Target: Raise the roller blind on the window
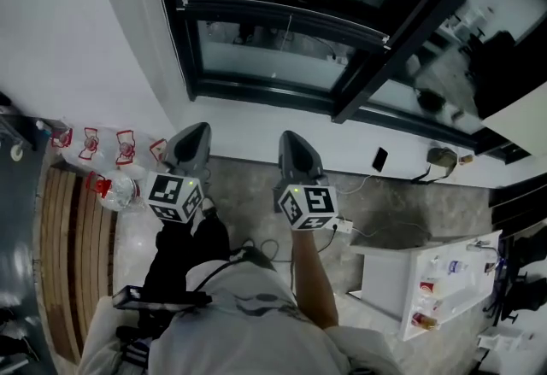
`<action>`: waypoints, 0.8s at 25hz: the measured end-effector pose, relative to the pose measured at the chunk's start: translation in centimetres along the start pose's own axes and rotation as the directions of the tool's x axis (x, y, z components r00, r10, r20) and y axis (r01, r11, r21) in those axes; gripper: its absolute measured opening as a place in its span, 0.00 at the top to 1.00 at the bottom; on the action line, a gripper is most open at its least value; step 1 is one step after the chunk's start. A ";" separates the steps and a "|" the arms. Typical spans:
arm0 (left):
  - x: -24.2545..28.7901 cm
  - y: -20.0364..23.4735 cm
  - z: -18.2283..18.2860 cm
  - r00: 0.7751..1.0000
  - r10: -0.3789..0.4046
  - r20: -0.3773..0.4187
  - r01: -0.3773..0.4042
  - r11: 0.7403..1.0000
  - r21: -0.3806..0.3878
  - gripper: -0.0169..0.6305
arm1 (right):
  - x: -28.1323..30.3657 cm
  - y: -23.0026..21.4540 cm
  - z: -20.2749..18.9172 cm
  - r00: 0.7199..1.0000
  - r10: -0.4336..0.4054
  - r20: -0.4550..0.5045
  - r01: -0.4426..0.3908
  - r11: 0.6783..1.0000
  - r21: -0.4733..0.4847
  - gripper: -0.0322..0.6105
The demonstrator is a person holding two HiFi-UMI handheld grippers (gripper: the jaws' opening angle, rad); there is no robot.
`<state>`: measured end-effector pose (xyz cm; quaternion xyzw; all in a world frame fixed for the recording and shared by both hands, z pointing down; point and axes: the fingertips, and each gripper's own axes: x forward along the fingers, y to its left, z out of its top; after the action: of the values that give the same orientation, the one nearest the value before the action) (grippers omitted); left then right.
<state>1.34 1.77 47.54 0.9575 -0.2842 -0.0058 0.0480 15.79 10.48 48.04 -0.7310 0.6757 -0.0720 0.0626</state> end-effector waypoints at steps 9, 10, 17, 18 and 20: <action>-3.7 -0.8 0.7 1.000 -0.002 0.014 0.002 1.000 0.015 0.98 | -3.1 3.0 -0.1 0.998 -0.060 0.002 0.060 0.998 -0.021 0.95; -3.9 -0.7 0.6 1.000 -0.012 0.012 0.012 1.000 0.011 0.98 | -3.3 3.2 0.0 0.998 -0.068 0.005 0.068 0.997 -0.024 0.95; -6.1 0.3 -0.3 0.999 -0.046 -0.018 0.046 0.999 -0.014 0.98 | -4.6 5.2 -0.5 0.995 -0.098 0.005 0.098 0.995 -0.024 0.95; -6.3 0.1 -0.4 0.999 -0.047 -0.019 0.047 0.999 -0.013 0.98 | -4.8 5.4 -0.4 0.996 -0.093 0.010 0.094 0.995 -0.026 0.95; -6.6 -0.3 -0.3 0.999 -0.050 -0.020 0.050 0.999 -0.006 0.98 | -4.9 5.6 -0.2 0.996 -0.085 0.019 0.085 0.996 -0.031 0.95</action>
<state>-3.98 5.65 47.71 0.9642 -0.2598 0.0018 0.0534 9.89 14.95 47.11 -0.7606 0.6444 -0.0575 0.0540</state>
